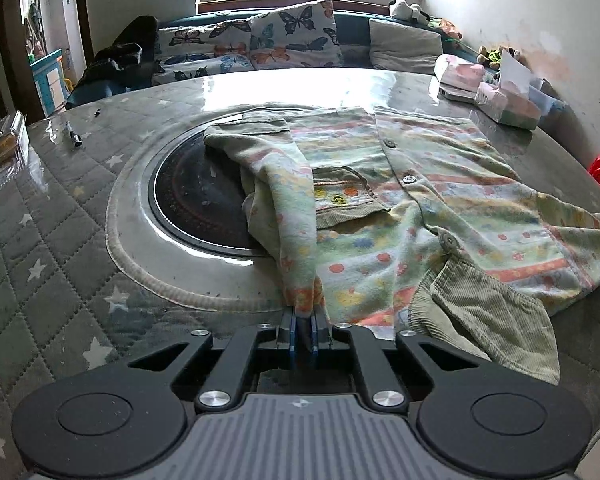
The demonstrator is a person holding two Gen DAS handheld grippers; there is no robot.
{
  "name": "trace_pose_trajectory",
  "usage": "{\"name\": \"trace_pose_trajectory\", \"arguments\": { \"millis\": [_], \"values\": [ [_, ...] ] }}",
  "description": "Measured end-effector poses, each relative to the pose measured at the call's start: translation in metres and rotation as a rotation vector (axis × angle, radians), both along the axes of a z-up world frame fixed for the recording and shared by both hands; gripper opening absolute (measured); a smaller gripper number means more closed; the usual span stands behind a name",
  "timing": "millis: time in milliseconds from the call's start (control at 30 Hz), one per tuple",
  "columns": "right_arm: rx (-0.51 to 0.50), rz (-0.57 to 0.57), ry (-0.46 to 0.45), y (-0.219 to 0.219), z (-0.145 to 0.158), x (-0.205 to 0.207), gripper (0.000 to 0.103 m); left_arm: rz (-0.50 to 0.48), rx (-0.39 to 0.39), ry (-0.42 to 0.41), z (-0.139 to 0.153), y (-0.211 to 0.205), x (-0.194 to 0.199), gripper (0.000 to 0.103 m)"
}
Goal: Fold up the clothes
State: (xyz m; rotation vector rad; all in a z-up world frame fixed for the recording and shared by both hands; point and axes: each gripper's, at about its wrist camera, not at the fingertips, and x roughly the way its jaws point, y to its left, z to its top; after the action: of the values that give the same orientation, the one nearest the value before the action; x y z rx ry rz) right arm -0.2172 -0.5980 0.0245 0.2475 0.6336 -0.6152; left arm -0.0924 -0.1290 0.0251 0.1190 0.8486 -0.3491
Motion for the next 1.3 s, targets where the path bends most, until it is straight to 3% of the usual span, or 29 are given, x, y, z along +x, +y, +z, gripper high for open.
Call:
{"name": "trace_pose_trajectory", "arguments": {
  "millis": [133, 333, 433, 567, 833, 933, 1300],
  "values": [
    [-0.029, 0.039, -0.018, 0.007, 0.012, 0.006, 0.040, 0.002, -0.006, 0.000, 0.001, 0.001, -0.001, 0.012],
    [0.031, 0.151, 0.042, 0.019, -0.004, 0.032, 0.040, -0.009, -0.011, -0.015, 0.007, 0.001, -0.004, 0.017],
    [0.046, 0.146, 0.075, 0.019, -0.016, 0.043, 0.040, -0.016, -0.019, -0.027, 0.014, 0.002, -0.005, 0.033],
    [0.041, 0.128, 0.083, 0.013, -0.023, 0.052, 0.040, -0.016, -0.020, -0.067, 0.027, 0.000, 0.001, 0.035],
    [0.028, 0.130, 0.086, 0.012, -0.023, 0.060, 0.042, 0.105, -0.036, -0.125, 0.045, -0.007, 0.062, 0.039],
    [0.021, 0.134, 0.089, 0.014, -0.023, 0.061, 0.045, 0.090, -0.033, -0.125, 0.046, -0.021, 0.085, 0.037],
    [0.008, 0.149, 0.088, 0.017, -0.025, 0.066, 0.052, 0.102, 0.015, -0.064, 0.013, -0.074, 0.166, 0.036]
  ]
}}
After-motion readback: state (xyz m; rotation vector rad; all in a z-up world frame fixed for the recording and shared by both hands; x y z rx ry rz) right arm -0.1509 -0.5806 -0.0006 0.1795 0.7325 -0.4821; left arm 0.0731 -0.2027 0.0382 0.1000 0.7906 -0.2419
